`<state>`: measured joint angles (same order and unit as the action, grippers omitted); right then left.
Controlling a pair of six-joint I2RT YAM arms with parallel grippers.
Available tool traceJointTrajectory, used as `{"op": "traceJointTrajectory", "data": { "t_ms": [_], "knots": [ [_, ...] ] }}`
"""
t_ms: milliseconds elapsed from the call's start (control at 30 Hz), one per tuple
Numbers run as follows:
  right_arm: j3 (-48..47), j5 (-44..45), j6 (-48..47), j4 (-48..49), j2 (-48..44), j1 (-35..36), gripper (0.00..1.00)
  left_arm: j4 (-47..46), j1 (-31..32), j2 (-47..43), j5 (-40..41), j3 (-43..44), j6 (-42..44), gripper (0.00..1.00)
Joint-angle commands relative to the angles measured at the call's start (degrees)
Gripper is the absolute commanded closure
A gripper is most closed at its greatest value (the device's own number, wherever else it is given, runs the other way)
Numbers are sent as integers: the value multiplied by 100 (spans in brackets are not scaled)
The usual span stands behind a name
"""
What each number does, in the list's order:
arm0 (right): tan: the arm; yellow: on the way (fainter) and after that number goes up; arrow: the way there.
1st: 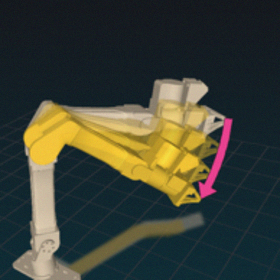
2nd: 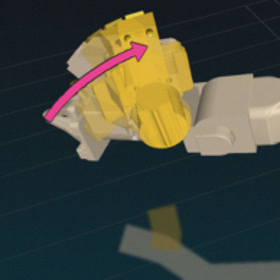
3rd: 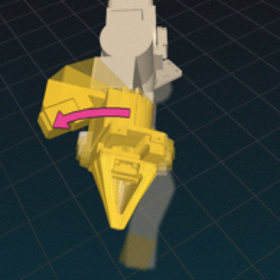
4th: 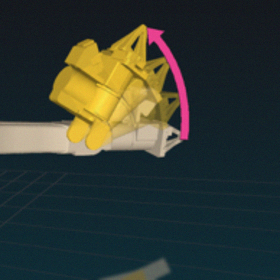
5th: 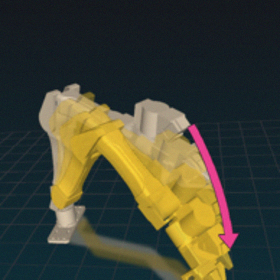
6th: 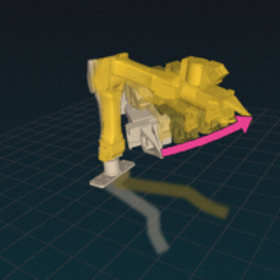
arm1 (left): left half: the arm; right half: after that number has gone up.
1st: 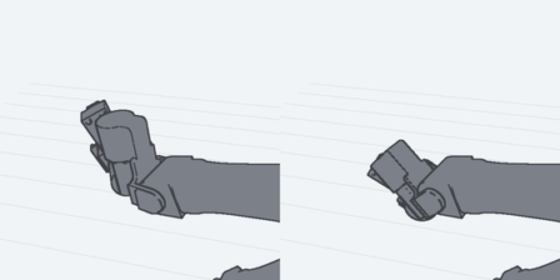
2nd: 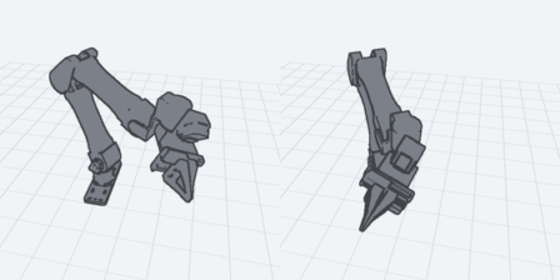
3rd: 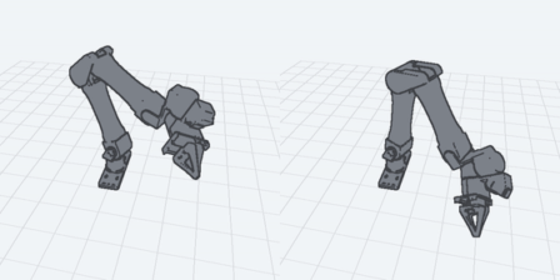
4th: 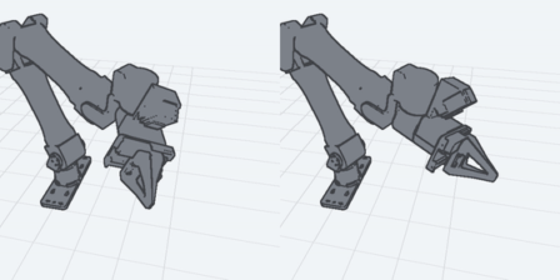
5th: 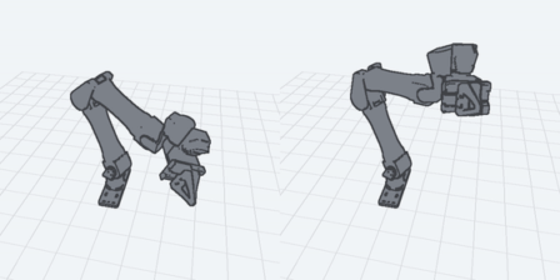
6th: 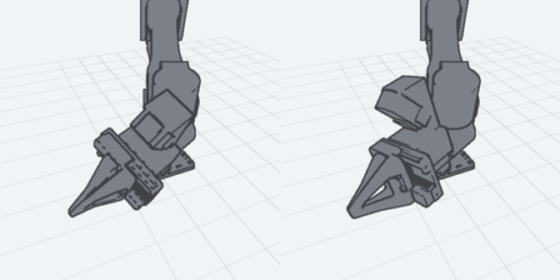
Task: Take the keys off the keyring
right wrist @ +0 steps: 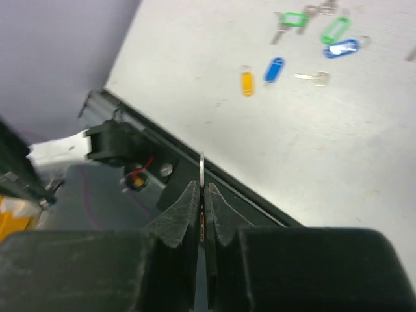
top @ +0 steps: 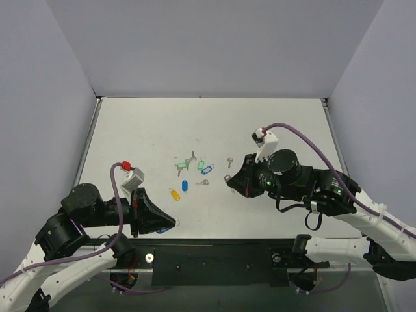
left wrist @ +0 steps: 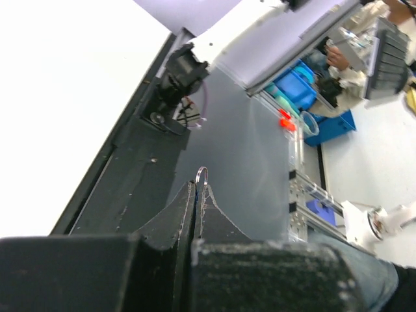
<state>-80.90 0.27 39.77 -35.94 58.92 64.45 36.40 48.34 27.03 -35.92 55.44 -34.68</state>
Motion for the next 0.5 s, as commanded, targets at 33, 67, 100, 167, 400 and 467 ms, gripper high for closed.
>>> {"op": "traceJointTrajectory", "data": {
  "t_ms": [33, 67, 100, 167, 400, 467],
  "knots": [
    [610, 1466, 409, -527, -222, -467, 100, 288, 18, -285, 1366, -191, 180, 100],
    [689, 1493, 470, -615, -231, -520, 100, 358, 18, -364, 1499, -261, 198, 100],
    [829, 1502, 488, -650, -249, -634, 100, 411, 18, -426, 1735, -288, 207, 100],
    [1005, 1502, 558, -668, -258, -766, 100, 552, 18, -540, 2132, -367, 216, 100],
    [1454, 1318, 506, -414, 198, -1162, 100, 974, 18, -1102, 3539, -780, 146, 100],
    [1455, 1230, 436, -317, 479, -1232, 100, 983, 27, -1252, 3750, -921, 41, 100]
  ]
}}
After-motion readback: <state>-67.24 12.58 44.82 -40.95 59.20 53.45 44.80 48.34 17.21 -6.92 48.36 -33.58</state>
